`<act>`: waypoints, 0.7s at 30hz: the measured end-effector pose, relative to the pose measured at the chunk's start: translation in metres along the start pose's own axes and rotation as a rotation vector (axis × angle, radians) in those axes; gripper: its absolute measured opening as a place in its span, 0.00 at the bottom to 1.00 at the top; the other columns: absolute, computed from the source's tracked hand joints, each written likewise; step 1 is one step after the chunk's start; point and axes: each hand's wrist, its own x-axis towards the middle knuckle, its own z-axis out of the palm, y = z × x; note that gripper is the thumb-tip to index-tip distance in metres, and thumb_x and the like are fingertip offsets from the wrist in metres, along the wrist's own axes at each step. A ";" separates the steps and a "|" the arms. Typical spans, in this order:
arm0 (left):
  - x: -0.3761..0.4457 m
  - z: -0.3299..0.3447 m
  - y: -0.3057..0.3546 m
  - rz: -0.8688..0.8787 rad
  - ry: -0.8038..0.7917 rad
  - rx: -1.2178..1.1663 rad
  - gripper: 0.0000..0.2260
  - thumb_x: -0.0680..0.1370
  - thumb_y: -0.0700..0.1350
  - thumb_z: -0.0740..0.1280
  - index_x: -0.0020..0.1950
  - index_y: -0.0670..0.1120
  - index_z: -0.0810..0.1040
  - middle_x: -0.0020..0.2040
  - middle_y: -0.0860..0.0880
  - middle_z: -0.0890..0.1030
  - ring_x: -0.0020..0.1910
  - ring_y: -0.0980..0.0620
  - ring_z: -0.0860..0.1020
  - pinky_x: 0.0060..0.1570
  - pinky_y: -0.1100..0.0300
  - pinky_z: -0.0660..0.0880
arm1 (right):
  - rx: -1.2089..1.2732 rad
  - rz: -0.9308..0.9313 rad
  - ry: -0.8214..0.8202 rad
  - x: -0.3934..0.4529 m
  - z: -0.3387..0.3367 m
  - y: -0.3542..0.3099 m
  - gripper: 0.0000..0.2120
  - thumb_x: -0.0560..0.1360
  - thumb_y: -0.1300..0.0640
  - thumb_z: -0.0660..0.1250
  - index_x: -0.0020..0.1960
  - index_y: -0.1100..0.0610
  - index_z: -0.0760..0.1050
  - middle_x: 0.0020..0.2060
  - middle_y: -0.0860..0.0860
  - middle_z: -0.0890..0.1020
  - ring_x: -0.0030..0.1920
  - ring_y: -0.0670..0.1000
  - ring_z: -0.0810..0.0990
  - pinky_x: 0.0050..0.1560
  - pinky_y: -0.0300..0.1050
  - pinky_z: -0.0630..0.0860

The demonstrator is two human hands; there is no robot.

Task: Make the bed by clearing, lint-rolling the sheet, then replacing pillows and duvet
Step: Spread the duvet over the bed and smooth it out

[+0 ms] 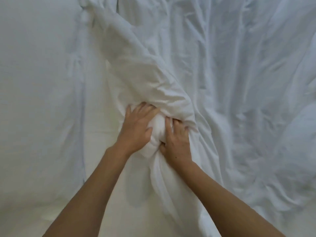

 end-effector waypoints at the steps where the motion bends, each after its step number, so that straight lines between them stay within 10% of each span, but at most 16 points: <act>1: -0.001 0.001 -0.015 0.011 -0.044 0.102 0.31 0.70 0.51 0.63 0.73 0.46 0.68 0.72 0.46 0.69 0.72 0.44 0.64 0.68 0.34 0.60 | 0.019 0.011 0.001 0.007 0.005 0.000 0.38 0.63 0.59 0.69 0.71 0.62 0.62 0.61 0.63 0.73 0.60 0.64 0.73 0.59 0.60 0.72; 7: -0.007 0.022 -0.048 0.059 -0.183 0.332 0.44 0.63 0.49 0.79 0.75 0.44 0.62 0.72 0.36 0.64 0.69 0.31 0.65 0.61 0.34 0.68 | 0.123 -0.014 0.117 0.042 0.005 0.010 0.21 0.56 0.72 0.68 0.49 0.65 0.76 0.37 0.59 0.79 0.35 0.60 0.78 0.37 0.47 0.76; 13: 0.025 0.012 -0.020 0.145 0.130 0.528 0.05 0.72 0.34 0.68 0.47 0.41 0.77 0.44 0.38 0.76 0.48 0.36 0.74 0.57 0.38 0.69 | 0.181 -0.007 -0.140 0.057 -0.022 0.016 0.11 0.71 0.68 0.59 0.52 0.63 0.75 0.48 0.58 0.81 0.47 0.58 0.79 0.44 0.44 0.67; 21: -0.138 -0.069 0.021 0.197 -0.193 0.376 0.18 0.52 0.33 0.78 0.32 0.47 0.75 0.25 0.49 0.74 0.22 0.47 0.74 0.21 0.62 0.61 | 0.328 -0.143 -0.556 -0.075 -0.057 -0.055 0.13 0.69 0.67 0.62 0.53 0.63 0.77 0.50 0.61 0.81 0.52 0.62 0.79 0.52 0.50 0.71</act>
